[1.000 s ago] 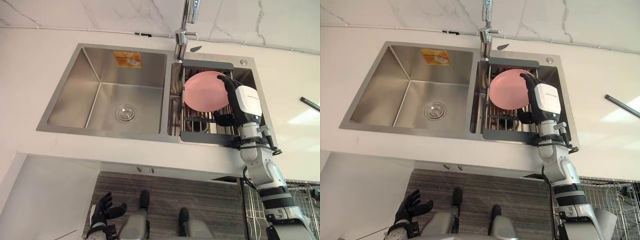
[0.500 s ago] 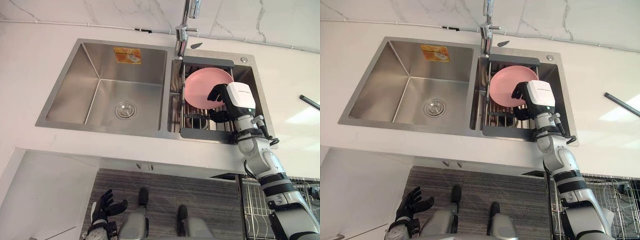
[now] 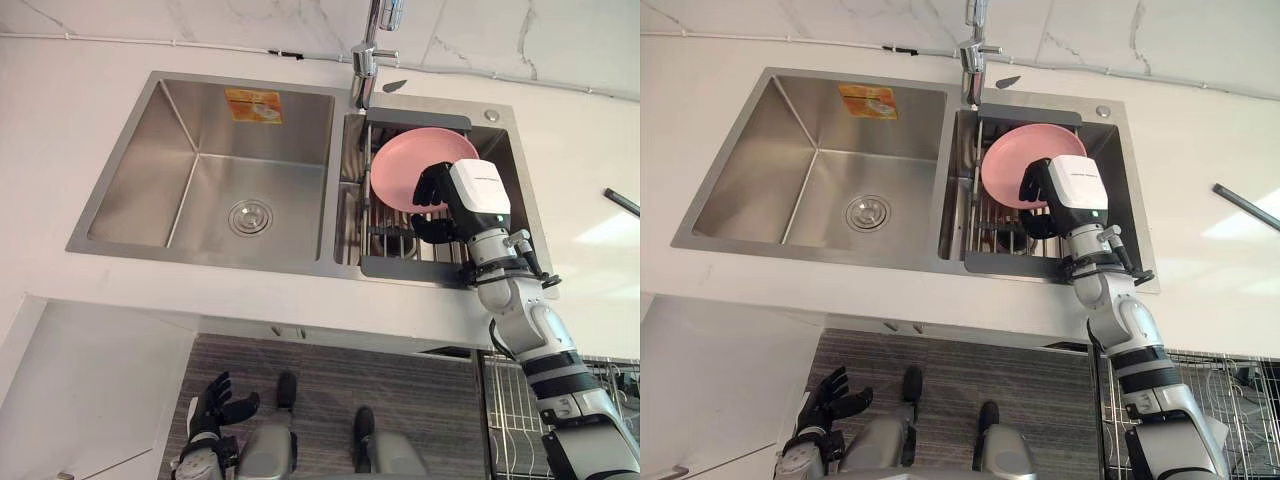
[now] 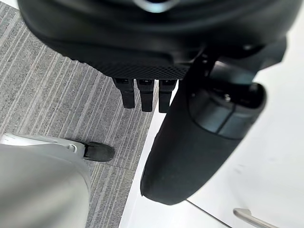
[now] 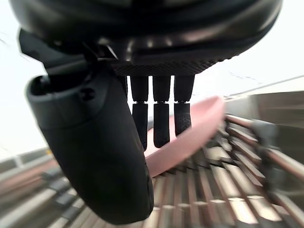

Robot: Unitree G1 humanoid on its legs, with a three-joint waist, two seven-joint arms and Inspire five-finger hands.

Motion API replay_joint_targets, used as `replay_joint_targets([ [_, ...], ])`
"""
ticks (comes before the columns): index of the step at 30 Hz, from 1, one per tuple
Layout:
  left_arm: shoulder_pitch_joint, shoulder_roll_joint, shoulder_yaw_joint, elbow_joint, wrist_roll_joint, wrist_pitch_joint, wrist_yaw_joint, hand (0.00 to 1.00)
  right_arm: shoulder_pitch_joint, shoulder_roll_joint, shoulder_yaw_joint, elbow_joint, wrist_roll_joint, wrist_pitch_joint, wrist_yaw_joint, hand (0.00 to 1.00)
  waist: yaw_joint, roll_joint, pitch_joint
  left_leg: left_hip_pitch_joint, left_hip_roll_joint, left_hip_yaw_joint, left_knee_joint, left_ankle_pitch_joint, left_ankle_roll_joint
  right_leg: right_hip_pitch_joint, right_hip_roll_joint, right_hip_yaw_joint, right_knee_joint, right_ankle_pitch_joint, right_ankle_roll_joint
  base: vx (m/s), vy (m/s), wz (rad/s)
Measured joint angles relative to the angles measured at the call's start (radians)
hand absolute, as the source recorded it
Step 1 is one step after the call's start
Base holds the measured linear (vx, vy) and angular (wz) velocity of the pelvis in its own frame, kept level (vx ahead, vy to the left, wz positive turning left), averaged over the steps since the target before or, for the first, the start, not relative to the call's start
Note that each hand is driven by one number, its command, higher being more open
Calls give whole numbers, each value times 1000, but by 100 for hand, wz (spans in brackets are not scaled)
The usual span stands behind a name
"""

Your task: Walk over to the sink, pick up the cup, carry it to the dishwasher, place the cup inside the dishwasher, then close the dishwasher door

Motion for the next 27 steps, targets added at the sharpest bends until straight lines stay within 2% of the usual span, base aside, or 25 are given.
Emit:
replay_joint_targets([
  [7,-1,-6,0,0,3,1,-4,90,64,5,-88,-121,16,-31,-11,30,-2,0,0,26,-1,2,-1,-2,0,22,-2,1,2,-4,-2,-12,0,-1],
  [18,-1,-1,0,10,11,2,-20,90,166,48,-126,-176,57,-41,-15,30,-14,-6,-4,48,1,17,-2,-4,-1,30,-1,19,1,-5,-2,-17,0,-4],
  [19,-1,0,0,10,12,2,-20,90,183,55,-138,-196,60,-42,-15,90,-14,-9,-6,48,1,18,-2,-4,-1,31,0,20,-1,-5,-2,30,-8,-3],
  [27,0,16,-19,16,20,4,-22,90,204,79,-157,-204,86,-47,-15,90,-25,-27,-21,56,9,30,-1,-8,-5,35,6,30,-5,-4,-2,8,-6,-4],
])
